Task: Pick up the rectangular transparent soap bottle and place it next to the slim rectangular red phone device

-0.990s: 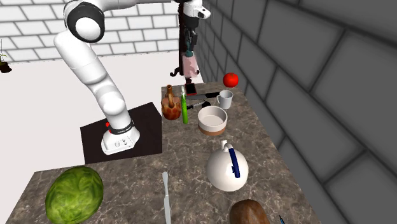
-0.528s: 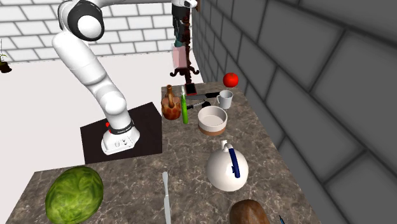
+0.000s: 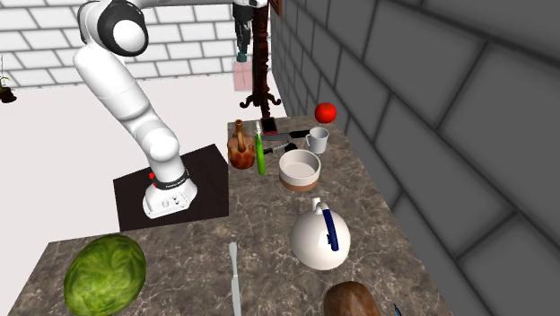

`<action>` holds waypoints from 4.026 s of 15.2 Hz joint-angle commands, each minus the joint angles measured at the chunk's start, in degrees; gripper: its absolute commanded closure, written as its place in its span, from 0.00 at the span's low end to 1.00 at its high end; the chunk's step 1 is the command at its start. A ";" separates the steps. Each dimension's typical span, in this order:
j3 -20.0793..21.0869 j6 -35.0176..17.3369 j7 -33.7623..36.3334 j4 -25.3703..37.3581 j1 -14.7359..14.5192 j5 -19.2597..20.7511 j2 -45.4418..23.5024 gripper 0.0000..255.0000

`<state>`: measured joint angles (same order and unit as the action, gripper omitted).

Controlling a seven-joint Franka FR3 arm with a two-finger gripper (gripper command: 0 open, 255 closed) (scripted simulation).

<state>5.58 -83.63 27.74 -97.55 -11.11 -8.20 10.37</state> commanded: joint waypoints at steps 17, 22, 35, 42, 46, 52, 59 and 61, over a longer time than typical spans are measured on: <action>0.30 -14.03 -1.67 -16.42 -0.13 -0.34 2.32 1.00; 0.42 -17.85 -2.10 -20.16 -0.19 -0.46 2.23 1.00; 0.74 -27.82 -3.16 -28.47 -0.35 -0.83 0.51 1.00; 0.92 -33.27 -3.72 -32.12 -0.44 -1.06 -1.31 1.00; 0.96 -34.45 -3.85 -32.83 -0.47 -1.11 -1.78 1.00; 0.96 -34.45 -3.85 -32.83 -0.47 -1.11 -1.78 0.00; 0.64 -30.51 -3.76 -30.09 -0.22 -0.85 -0.62 0.00; 0.35 -27.03 -3.68 -27.40 -0.01 -0.62 0.15 0.00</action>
<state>6.01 -112.51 23.89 -126.46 -11.18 -8.95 10.25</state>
